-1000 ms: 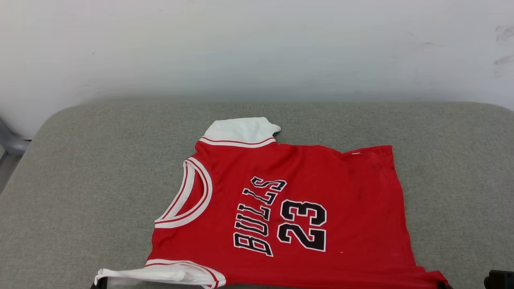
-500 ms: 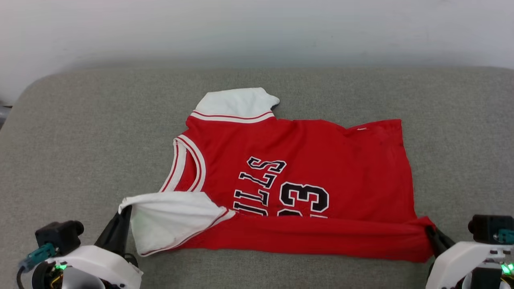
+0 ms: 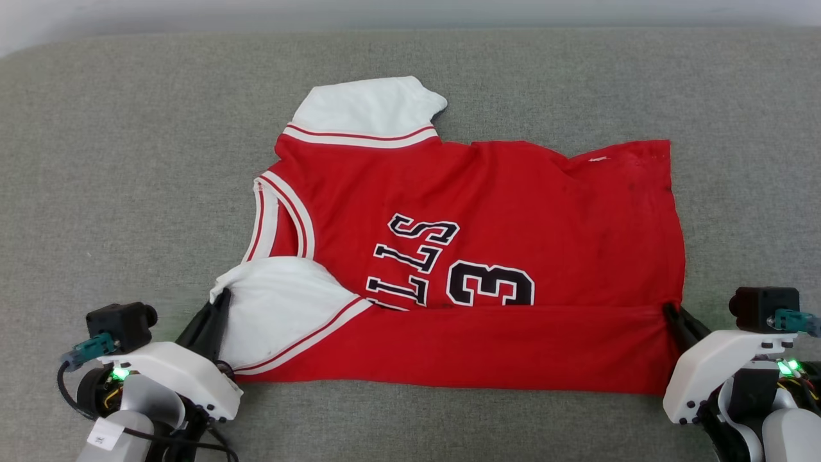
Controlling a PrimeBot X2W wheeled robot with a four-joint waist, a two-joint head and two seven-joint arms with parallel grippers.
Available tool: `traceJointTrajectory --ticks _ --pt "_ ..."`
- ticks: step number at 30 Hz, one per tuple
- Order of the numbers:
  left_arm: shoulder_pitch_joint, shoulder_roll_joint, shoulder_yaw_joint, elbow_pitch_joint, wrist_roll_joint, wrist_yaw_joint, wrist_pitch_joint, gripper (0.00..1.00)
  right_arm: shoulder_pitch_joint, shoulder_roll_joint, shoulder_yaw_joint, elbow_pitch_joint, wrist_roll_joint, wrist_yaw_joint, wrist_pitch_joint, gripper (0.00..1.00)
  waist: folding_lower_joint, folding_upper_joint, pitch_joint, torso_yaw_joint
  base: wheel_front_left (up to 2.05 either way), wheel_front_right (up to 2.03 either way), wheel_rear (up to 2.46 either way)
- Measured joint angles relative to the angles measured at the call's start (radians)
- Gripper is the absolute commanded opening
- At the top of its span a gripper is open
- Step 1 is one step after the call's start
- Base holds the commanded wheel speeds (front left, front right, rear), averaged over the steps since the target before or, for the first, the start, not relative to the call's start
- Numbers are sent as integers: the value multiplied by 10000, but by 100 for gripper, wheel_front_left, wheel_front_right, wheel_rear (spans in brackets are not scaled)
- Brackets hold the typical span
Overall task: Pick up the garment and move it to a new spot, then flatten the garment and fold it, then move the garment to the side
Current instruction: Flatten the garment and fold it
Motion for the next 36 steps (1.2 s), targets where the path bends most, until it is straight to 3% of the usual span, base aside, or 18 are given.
traceJointTrajectory --ticks 1,2,3,4,5,11,16,23,28,32,36 --pt "-98 -33 -58 161 -77 -69 46 2 -74 -17 21 102 -10 0 -69 35 1 0 54 0 0 0 0" --pt "-179 -58 -153 328 -102 -136 92 26 -128 -29 46 203 -35 0 -151 88 0 0 89 -3 0 0 0" --pt "-247 -59 -228 460 -111 -182 153 44 -151 -33 75 311 -46 0 -196 100 0 0 104 -10 0 0 0" --pt "-320 -61 -267 591 -151 -244 171 84 -156 -36 123 393 -40 0 -261 100 -1 0 105 -21 0 0 0" --pt "-391 -59 -286 708 -161 -259 171 100 -183 -42 192 460 -8 0 -326 100 -1 0 88 -36 0 0 0" --pt "-593 -12 -374 1258 -188 -372 -33 100 -169 -58 345 391 399 0 -1745 100 0 0 -252 -109 0 0 0" --pt "-515 326 -167 1216 -186 -221 -100 100 53 -127 295 -119 380 0 -2865 100 -2 0 -721 -216 0 0 0" --pt "-110 878 -10 180 -205 199 495 100 696 -2 -23 -901 -52 0 -3298 100 -3 0 -1404 -337 0 0 0" --pt "182 1555 -40 -853 -451 347 1885 100 1210 125 -221 -1511 -247 0 -3137 100 -3 0 -1691 -437 0 0 0" --pt "462 2219 -127 -1680 -1189 395 3848 100 1522 184 -282 -1925 -247 0 -2966 100 -3 0 -1708 -582 0 0 0" --pt "818 2750 -15 -2268 -2086 765 5624 100 1596 211 -295 -2134 -226 0 -2849 100 -3 0 -1578 -756 0 0 0"
